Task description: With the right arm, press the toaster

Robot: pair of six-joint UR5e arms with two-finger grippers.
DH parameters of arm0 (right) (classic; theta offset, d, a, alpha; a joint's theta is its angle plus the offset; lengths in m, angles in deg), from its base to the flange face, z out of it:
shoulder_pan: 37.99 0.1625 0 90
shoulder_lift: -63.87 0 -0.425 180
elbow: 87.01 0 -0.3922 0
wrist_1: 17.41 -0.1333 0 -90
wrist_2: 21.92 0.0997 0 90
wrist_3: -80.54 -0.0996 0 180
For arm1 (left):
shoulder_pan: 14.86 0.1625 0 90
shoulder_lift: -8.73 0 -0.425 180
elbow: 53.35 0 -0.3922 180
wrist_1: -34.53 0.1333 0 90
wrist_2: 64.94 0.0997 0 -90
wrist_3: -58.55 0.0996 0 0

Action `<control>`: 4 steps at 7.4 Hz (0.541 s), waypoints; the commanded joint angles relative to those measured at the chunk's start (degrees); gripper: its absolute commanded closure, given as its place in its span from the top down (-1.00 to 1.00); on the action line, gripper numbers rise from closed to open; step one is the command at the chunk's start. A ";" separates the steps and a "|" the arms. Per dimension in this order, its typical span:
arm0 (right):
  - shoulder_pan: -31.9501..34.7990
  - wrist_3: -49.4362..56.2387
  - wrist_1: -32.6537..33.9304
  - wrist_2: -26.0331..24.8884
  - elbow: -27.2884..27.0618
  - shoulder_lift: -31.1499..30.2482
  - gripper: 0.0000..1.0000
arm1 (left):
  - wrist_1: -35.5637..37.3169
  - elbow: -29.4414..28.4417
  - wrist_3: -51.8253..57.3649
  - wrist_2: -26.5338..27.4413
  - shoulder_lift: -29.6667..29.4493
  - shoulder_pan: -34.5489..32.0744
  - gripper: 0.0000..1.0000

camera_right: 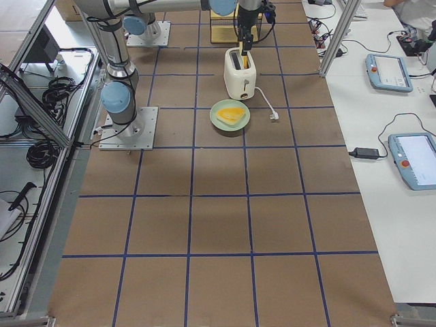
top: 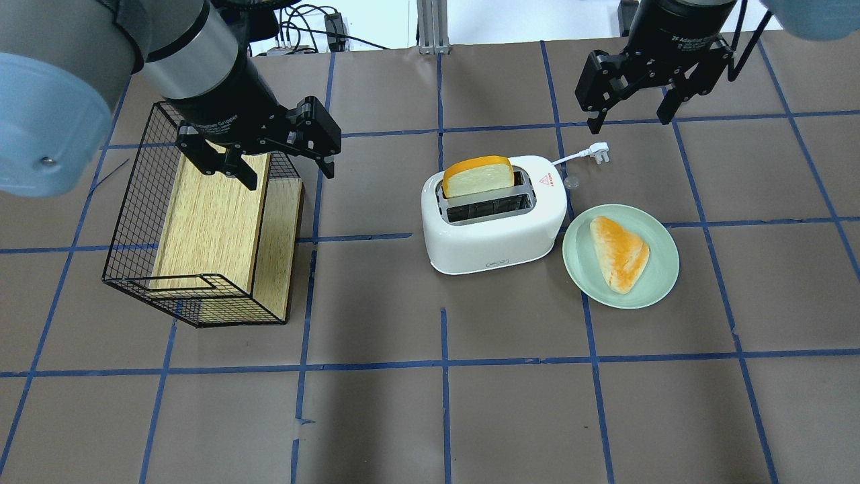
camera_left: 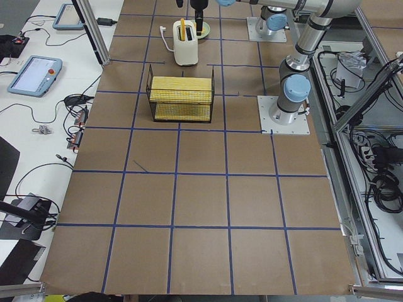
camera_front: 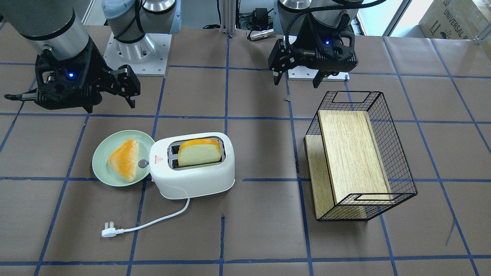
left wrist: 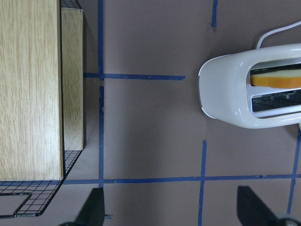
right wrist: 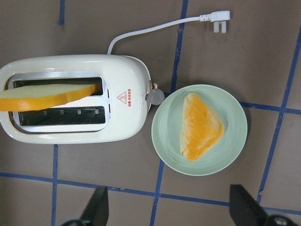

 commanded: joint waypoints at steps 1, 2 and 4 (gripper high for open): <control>0.01 -0.17 0.12 -0.02 0.21 -0.04 0.87 | 0.00 0.00 0.00 0.00 0.00 0.00 1.00; 0.01 0.09 0.12 -0.28 0.21 0.05 0.87 | 0.00 0.00 0.00 0.00 0.00 0.00 1.00; -0.08 0.18 0.12 -0.64 0.13 0.05 0.88 | 0.00 0.00 0.00 0.00 0.00 0.00 1.00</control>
